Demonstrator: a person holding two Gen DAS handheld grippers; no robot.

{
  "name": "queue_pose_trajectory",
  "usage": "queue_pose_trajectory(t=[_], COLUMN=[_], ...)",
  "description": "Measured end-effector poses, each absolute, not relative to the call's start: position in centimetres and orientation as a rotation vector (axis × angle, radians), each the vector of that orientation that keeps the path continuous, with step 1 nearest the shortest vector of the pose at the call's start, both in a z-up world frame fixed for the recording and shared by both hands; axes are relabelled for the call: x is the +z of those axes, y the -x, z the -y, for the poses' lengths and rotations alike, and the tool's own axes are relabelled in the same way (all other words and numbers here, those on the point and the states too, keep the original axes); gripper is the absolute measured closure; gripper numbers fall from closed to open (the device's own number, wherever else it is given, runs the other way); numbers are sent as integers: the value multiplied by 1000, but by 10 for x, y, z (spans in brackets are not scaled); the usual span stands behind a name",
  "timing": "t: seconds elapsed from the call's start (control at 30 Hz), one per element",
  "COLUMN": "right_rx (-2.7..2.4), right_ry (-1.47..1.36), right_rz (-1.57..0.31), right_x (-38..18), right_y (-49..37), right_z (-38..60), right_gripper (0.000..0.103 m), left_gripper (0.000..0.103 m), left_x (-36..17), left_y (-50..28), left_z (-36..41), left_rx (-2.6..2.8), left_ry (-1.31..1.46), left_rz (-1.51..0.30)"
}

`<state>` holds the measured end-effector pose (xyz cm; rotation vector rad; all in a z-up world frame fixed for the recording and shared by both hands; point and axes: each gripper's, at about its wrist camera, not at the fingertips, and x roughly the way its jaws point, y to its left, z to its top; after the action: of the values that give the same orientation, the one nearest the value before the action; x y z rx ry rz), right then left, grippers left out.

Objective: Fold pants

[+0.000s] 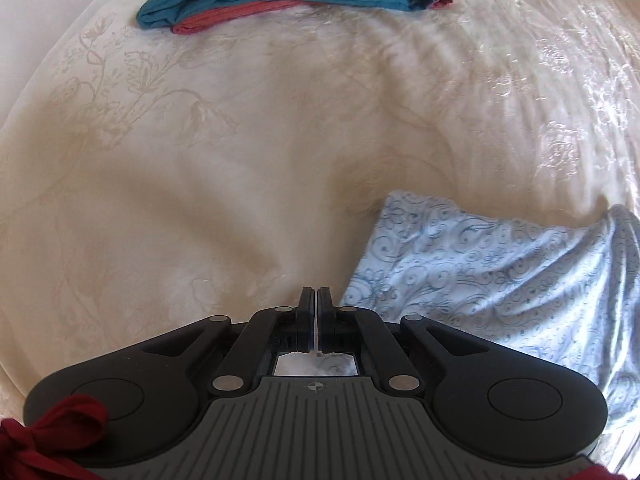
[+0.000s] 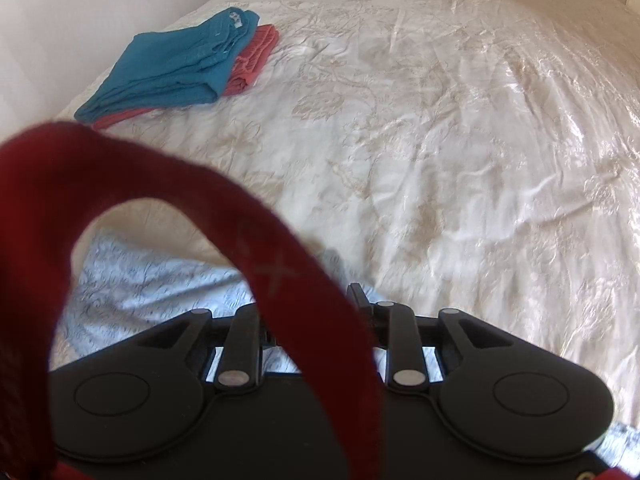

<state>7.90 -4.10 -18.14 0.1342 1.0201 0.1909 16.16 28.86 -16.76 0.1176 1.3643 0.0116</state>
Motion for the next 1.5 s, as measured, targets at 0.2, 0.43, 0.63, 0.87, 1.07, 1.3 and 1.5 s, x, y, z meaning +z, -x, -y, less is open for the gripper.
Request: queue_pose_trajectory(t=[0.2,0.43,0.63,0.87,1.07,1.3,1.5], right_rx=[183,230,196,222,279,354,428], right_ry=[-153,-223,-155,-24,20,21,64], right_rz=[-1157,-1195,-1055,-997,-986,-976,-972], right_x=[-214,-203,-177,-183,-184,-191,-201], right_y=[-28,-5,-5,-27,-46,-62,-75], right_z=[28,43,86,127,144,148,141], right_gripper=[66,66,66,66,66,66,66], left_gripper=[100,101,100,100,100,100,100], left_x=[-182,-200,-166,-133,-122,-128,-136], left_y=[-145,-125,-121,-113,-119,-146,-159], left_z=[-241,-226,-211,-172,-135,-98,-85], left_rx=[-112,-88,-41,-41,-55,-79,-101], left_ry=[-174,-297,-205,-142,-132,-160,-186], left_rz=[-1387,-1439,-1396,-1344,-1336,-1329,-1337])
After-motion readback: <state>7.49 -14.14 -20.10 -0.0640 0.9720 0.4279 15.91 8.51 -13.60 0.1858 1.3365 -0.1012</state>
